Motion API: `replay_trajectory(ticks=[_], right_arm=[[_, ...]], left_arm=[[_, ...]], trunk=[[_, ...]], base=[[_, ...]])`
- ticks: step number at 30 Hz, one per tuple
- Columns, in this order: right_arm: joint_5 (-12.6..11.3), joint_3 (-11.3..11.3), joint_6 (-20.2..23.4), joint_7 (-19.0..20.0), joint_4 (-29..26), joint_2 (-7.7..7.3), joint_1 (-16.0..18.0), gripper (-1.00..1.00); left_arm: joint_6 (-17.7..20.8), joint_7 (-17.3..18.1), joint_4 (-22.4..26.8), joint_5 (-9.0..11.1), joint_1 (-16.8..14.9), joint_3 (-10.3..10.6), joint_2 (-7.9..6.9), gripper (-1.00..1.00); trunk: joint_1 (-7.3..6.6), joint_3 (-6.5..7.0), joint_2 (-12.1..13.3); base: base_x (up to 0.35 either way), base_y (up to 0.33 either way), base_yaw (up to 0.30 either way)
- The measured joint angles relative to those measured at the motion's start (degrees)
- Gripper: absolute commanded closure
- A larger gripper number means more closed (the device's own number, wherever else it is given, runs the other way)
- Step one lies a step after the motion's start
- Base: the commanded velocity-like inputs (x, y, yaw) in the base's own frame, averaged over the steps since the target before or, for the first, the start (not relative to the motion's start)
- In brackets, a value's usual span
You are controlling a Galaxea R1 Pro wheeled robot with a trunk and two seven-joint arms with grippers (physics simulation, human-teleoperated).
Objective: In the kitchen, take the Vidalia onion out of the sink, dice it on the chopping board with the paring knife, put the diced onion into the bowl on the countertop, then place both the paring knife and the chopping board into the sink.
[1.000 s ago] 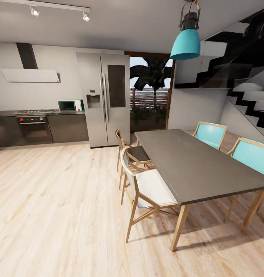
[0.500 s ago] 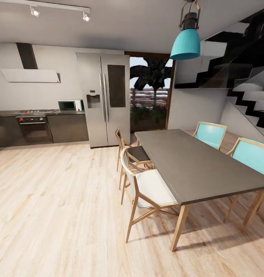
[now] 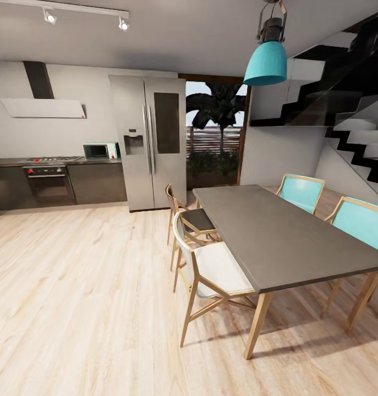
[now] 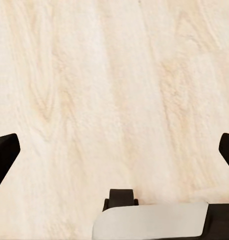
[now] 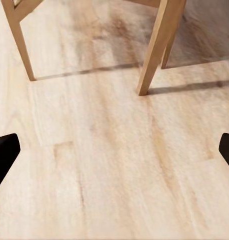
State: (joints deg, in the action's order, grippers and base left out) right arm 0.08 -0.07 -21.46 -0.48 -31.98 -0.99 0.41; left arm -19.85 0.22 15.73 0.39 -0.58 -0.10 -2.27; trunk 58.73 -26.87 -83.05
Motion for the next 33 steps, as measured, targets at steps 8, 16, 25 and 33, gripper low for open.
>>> replay_trajectory(ticks=[8,16,25,33], right_arm=[[-0.2,0.1,-0.1,-0.1,0.0,0.02,0.0,-1.0],[-0.2,0.1,-0.1,-0.2,0.1,0.03,0.1,-1.0],[-0.2,0.1,-0.1,-0.2,0.1,0.03,0.1,-1.0],[-0.2,0.1,-0.1,-0.2,0.1,0.03,0.0,-1.0]], left_arm=[[0.0,0.0,-0.2,0.1,0.0,-0.1,-0.02,-1.0],[0.0,-0.1,-0.3,0.2,0.0,-0.1,-0.02,-1.0],[0.0,-0.1,-0.3,0.2,0.0,-0.3,-0.02,-1.0],[0.0,-0.1,-0.3,0.2,0.0,-0.3,0.01,-1.0]], trunk=[[0.0,0.0,0.0],[0.0,0.0,0.0],[-0.03,0.0,0.0],[-0.02,0.0,0.0]], base=[[0.0,0.0,0.08],[0.021,-0.006,0.235],[0.213,0.027,0.246],[0.221,0.192,0.246]])
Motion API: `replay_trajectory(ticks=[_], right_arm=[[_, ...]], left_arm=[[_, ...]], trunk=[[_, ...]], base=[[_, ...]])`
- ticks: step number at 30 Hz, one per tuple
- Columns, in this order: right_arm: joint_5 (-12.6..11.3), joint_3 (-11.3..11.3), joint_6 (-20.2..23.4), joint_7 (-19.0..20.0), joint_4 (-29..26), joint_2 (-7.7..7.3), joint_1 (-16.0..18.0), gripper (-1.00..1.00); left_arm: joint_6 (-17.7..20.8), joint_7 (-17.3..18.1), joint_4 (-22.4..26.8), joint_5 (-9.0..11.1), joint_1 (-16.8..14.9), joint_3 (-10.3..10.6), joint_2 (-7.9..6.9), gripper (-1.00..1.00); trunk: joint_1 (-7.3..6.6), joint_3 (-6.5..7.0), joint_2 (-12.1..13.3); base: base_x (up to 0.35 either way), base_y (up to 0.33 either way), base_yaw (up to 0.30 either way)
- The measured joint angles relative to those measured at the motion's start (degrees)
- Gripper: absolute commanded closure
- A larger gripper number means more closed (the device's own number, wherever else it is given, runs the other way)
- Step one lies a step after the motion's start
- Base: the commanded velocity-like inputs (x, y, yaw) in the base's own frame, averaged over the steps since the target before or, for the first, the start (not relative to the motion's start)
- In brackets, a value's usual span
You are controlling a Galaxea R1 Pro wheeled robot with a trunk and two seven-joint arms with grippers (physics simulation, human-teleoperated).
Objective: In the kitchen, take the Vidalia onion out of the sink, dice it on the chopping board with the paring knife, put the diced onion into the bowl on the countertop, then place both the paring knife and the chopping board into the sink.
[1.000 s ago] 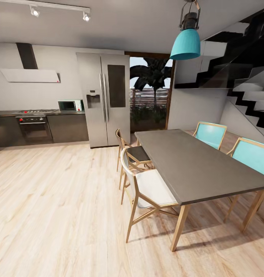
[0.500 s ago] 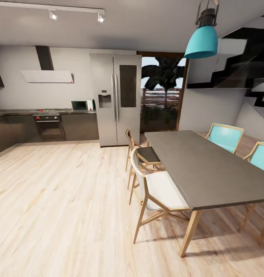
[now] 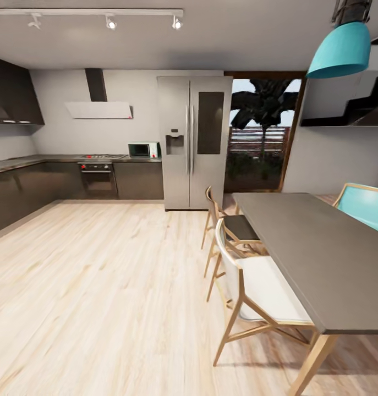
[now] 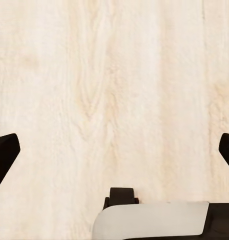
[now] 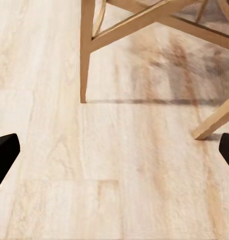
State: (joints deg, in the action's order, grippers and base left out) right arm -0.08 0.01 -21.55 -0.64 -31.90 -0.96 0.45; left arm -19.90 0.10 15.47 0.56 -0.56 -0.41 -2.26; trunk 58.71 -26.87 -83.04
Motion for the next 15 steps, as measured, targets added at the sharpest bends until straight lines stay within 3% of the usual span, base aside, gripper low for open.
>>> replay_trajectory(ticks=[9,15], right_arm=[[0.0,0.0,0.0,0.0,0.0,0.0,0.0,-1.0],[0.0,0.0,0.0,0.0,0.0,0.13,0.0,-1.0]], left_arm=[[0.0,0.0,0.0,0.0,0.0,0.0,0.05,-1.0],[0.0,0.0,0.0,-0.1,0.0,0.1,0.06,-1.0]], trunk=[[0.02,0.0,0.0],[-0.01,0.0,0.0]], base=[[0.019,0.294,0.246],[0.16,0.201,0.246]])
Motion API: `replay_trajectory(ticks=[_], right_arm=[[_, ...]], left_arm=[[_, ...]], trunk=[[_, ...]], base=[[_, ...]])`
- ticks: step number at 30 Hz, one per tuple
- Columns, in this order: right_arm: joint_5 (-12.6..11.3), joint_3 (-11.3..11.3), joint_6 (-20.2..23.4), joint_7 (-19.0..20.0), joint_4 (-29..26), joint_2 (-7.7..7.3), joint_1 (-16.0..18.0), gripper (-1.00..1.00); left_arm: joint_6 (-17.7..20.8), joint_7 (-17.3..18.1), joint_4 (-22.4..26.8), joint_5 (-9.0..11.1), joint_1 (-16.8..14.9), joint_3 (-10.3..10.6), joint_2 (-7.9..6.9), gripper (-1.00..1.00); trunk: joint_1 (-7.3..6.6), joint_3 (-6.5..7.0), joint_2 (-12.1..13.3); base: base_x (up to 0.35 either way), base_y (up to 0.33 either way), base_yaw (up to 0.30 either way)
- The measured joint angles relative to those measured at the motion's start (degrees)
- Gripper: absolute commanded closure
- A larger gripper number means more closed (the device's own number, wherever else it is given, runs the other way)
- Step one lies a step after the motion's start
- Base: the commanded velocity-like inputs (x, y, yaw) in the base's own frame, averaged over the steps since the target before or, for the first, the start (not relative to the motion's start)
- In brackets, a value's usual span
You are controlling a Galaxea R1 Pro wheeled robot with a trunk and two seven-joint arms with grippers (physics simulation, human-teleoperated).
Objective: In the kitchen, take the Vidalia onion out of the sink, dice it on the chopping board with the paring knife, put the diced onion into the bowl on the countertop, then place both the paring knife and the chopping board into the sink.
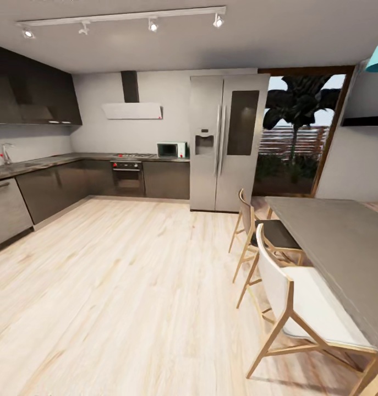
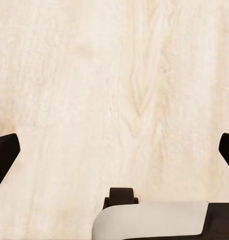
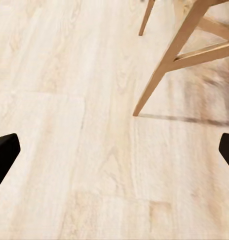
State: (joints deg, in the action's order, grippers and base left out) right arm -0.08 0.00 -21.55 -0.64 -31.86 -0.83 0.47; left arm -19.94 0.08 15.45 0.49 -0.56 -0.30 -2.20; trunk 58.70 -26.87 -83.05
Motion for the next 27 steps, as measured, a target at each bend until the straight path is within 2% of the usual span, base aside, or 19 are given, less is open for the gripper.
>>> replay_trajectory(ticks=[27], right_arm=[[0.0,0.0,0.0,0.0,0.4,0.05,0.0,-1.0]], left_arm=[[0.0,0.0,0.0,-0.1,0.0,0.1,0.0,-1.0]], trunk=[[-0.01,0.0,0.0]], base=[[0.264,0.161,0.246]])
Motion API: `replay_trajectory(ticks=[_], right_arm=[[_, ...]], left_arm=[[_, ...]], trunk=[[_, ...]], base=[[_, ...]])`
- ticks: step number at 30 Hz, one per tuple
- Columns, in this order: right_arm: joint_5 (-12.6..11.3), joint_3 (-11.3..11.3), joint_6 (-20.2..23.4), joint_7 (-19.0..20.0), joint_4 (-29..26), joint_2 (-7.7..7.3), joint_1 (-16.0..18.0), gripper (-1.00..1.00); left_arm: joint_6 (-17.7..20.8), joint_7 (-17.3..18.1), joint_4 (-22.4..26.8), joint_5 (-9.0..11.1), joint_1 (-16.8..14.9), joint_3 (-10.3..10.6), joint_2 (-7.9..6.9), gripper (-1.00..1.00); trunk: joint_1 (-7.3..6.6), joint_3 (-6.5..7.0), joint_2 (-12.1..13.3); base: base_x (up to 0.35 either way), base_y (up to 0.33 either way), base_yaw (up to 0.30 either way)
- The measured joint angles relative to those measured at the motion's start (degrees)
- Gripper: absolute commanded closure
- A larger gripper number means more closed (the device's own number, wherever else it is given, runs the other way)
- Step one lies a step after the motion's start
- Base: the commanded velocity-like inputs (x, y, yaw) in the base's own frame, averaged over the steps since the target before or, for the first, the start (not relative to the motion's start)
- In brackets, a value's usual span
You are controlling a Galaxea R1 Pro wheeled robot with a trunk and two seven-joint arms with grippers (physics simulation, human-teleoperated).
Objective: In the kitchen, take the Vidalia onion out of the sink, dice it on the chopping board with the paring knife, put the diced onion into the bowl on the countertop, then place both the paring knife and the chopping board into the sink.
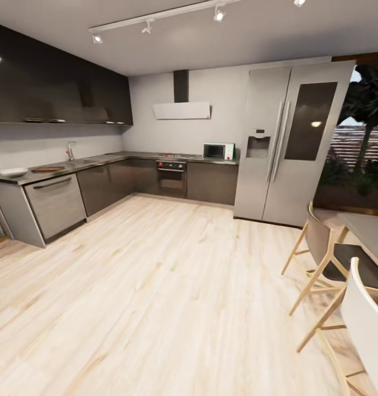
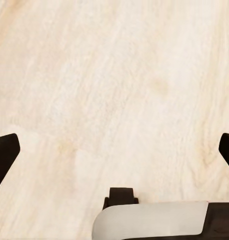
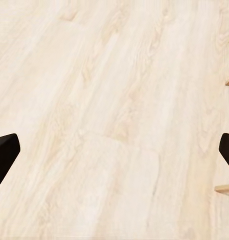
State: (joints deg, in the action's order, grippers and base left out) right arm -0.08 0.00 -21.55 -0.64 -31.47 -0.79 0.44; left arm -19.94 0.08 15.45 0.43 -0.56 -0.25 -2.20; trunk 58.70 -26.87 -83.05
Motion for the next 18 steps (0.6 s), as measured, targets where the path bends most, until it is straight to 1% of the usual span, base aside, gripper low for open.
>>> replay_trajectory(ticks=[5,18], right_arm=[[0.0,0.0,0.0,0.0,0.0,-0.04,0.0,-1.0],[0.0,0.0,0.0,0.0,0.0,-0.09,0.0,-1.0]], left_arm=[[0.0,0.0,-0.1,0.0,0.0,0.0,0.0,-1.0],[0.0,-0.1,-0.1,0.0,0.0,0.1,0.0,-1.0]], trunk=[[0.0,0.0,0.0],[0.0,0.0,0.0]], base=[[0.28,0.086,0.246],[0.281,0.004,0.246]])
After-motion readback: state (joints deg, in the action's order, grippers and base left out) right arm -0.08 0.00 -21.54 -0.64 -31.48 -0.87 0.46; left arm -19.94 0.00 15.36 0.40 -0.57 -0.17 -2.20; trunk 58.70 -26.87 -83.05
